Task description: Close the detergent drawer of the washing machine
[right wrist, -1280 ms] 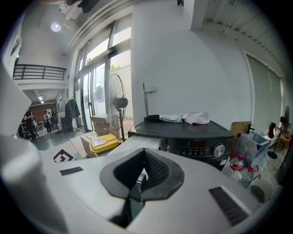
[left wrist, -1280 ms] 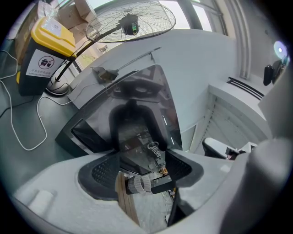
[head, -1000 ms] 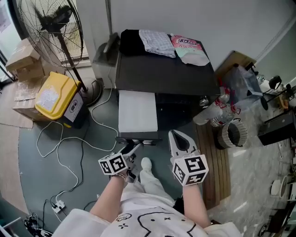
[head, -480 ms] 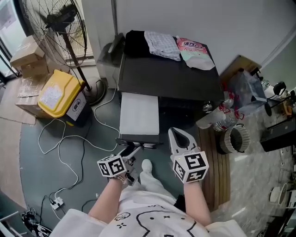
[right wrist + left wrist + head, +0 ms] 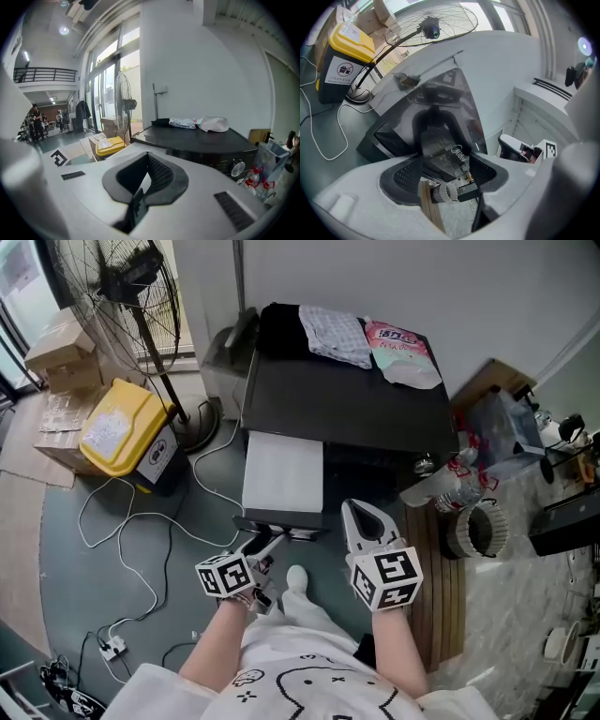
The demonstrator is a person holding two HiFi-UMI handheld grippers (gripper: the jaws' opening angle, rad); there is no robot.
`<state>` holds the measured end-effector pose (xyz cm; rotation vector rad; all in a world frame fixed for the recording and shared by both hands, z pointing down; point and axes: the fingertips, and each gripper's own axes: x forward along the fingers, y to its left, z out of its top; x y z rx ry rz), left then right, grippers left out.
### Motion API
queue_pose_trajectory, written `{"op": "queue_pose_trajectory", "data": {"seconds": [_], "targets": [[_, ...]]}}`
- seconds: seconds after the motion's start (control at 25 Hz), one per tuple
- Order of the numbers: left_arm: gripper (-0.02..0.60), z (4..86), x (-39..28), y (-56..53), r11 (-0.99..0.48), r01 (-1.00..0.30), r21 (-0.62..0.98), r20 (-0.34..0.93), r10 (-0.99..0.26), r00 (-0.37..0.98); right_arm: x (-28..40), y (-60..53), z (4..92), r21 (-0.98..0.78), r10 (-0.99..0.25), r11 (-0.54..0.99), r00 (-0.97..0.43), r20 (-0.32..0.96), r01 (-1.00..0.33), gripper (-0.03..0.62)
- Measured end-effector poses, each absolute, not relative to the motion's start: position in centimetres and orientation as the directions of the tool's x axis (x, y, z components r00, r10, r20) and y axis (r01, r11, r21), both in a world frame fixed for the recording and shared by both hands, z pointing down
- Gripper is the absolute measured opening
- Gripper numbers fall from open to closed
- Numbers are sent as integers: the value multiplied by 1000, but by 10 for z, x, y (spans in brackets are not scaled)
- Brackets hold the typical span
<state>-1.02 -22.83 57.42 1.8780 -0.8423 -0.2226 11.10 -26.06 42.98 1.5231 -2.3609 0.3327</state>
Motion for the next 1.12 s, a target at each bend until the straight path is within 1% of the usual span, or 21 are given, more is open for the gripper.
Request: {"op": "queue_pose_trajectory", "data": {"seconds": [0.72,1.12], "targets": [[306,573,-7,-255,-224,-464,857,218,-658,721,116,-287,432,-51,-834,420,-407,372,-906,0],[308,576,-6,-267,-217,-465,858,238,-634,735,116,-298,433,-45,-825,436,-420,378,-899,0]]}}
